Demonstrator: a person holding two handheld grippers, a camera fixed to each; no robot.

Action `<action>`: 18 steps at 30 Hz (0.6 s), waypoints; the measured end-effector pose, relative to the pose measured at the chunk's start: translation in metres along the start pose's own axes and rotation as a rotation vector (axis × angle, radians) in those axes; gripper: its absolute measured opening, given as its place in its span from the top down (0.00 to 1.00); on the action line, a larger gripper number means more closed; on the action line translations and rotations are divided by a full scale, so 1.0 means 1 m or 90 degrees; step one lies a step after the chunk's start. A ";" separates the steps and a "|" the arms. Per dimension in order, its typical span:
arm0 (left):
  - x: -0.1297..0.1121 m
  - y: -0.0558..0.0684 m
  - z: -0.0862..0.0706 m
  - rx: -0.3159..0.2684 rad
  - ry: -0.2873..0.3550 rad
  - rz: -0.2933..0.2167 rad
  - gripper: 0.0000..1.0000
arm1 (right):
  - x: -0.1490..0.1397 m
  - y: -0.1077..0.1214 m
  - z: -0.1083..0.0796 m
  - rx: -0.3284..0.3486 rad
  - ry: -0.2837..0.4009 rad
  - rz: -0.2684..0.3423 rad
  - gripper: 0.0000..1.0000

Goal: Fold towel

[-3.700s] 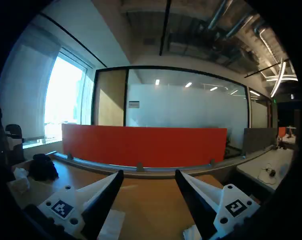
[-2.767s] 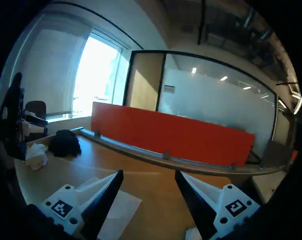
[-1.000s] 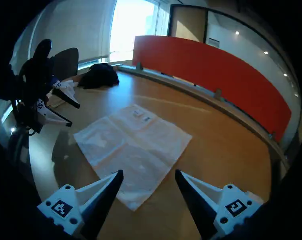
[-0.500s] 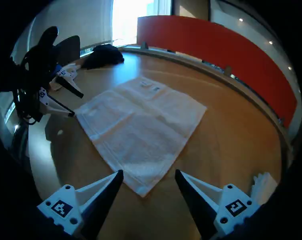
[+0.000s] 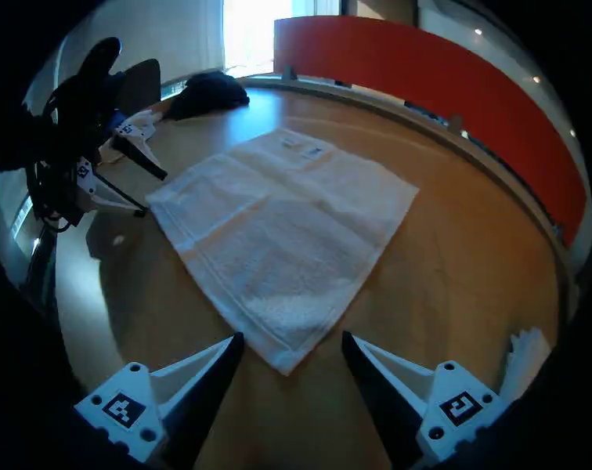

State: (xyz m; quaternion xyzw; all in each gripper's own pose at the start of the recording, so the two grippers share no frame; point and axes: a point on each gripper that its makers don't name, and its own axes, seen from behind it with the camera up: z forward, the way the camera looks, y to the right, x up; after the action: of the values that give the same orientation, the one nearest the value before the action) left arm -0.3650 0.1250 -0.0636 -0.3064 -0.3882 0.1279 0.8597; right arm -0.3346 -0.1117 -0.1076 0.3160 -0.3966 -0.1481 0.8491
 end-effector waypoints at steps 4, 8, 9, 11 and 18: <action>-0.001 0.001 0.001 0.002 0.000 -0.002 0.00 | -0.001 0.000 0.001 0.003 -0.004 0.001 0.08; -0.002 0.001 0.001 0.003 -0.001 -0.002 0.00 | -0.002 -0.001 0.001 0.006 -0.003 0.005 0.11; -0.002 0.001 0.001 0.004 -0.001 -0.001 0.00 | -0.002 -0.001 0.001 0.006 -0.003 0.005 0.11; -0.003 0.001 0.001 0.006 -0.002 0.001 0.00 | -0.002 -0.001 0.001 0.006 -0.003 0.007 0.12; -0.003 -0.001 0.002 0.025 -0.011 0.007 0.06 | -0.001 -0.002 0.001 0.006 -0.002 0.010 0.25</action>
State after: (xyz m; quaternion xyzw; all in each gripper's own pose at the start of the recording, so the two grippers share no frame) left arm -0.3682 0.1239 -0.0633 -0.2901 -0.3911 0.1428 0.8617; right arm -0.3363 -0.1133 -0.1093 0.3167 -0.4012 -0.1404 0.8480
